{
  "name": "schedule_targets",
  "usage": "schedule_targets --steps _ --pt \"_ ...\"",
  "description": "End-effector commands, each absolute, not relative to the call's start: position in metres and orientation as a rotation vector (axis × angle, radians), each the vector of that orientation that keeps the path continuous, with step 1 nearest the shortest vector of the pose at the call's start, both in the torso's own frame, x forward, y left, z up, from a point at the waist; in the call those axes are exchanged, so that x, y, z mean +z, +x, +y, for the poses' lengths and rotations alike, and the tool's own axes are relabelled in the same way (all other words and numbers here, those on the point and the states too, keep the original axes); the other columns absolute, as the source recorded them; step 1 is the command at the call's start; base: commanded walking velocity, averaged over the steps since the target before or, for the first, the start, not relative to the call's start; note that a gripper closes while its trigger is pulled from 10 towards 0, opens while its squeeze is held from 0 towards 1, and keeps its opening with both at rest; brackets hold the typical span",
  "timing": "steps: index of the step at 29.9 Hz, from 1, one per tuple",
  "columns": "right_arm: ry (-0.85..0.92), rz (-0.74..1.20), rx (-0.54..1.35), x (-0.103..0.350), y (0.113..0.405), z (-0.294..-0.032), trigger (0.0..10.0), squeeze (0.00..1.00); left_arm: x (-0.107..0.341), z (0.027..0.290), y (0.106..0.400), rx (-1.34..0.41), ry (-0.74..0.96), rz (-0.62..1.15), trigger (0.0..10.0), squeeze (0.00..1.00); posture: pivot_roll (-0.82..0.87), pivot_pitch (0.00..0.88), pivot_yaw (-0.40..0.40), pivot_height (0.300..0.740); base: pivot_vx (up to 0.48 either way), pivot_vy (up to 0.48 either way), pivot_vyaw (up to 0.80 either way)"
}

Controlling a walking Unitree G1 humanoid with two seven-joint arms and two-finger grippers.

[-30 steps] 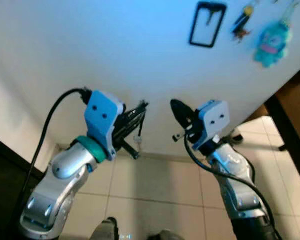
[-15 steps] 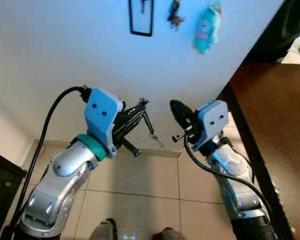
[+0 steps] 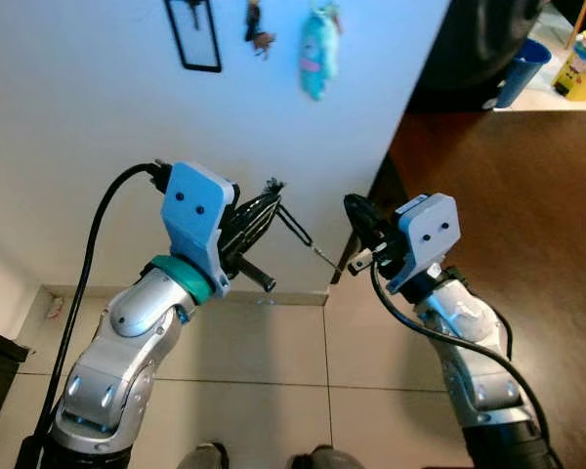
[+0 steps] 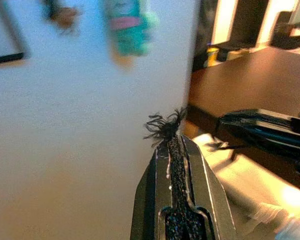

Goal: Hang keys on a hook

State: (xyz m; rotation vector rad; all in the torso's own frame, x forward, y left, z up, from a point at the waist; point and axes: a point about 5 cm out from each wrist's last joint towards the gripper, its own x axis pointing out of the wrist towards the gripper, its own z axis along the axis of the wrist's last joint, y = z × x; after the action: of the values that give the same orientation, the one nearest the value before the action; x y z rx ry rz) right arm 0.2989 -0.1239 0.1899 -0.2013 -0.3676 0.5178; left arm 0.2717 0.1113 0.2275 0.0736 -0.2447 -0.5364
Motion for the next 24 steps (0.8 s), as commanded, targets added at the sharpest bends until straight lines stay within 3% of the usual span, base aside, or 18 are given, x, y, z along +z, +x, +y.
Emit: schedule_targets --steps 1,12,17,19,20,21,24 --pt "-0.196 -0.368 0.512 0.189 0.297 -0.129 10.0 0.00 0.227 0.110 0.272 -0.531 0.077 -0.246 10.0 0.00 0.02 0.084 0.032 0.740 0.382 0.000 0.00" --pt "-0.198 -0.369 0.516 0.189 0.298 -0.128 10.0 0.00 0.229 0.111 0.273 -0.522 0.074 -0.258 10.0 0.00 0.02 0.080 0.032 0.740 0.371 0.000 0.00" --pt "-0.175 -0.384 0.550 0.192 0.294 -0.130 10.0 0.00 0.242 0.116 0.272 -0.523 0.038 -0.319 10.0 0.00 0.02 0.080 0.032 0.740 0.114 0.000 0.00" --pt "-0.095 -0.359 0.712 0.192 0.281 -0.126 10.0 0.00 0.248 0.111 0.257 -0.691 0.057 -0.327 10.0 0.00 0.03 0.086 0.025 0.740 0.000 0.000 0.00" --pt "-0.095 -0.359 0.712 0.192 0.281 -0.126 10.0 0.00 0.248 0.111 0.257 -0.691 0.057 -0.327 10.0 0.00 0.03 0.086 0.025 0.740 0.000 0.000 0.00" --pt "-0.033 -0.326 0.852 0.194 0.267 -0.124 10.0 0.00 0.249 0.110 0.244 -0.830 0.081 -0.313 10.0 0.00 0.03 0.096 0.024 0.740 0.000 0.000 0.00" --pt "0.013 -0.294 0.959 0.199 0.254 -0.126 10.0 0.00 0.250 0.112 0.232 -0.943 0.105 -0.295 10.0 0.00 0.03 0.100 0.024 0.740 0.000 0.000 0.00"
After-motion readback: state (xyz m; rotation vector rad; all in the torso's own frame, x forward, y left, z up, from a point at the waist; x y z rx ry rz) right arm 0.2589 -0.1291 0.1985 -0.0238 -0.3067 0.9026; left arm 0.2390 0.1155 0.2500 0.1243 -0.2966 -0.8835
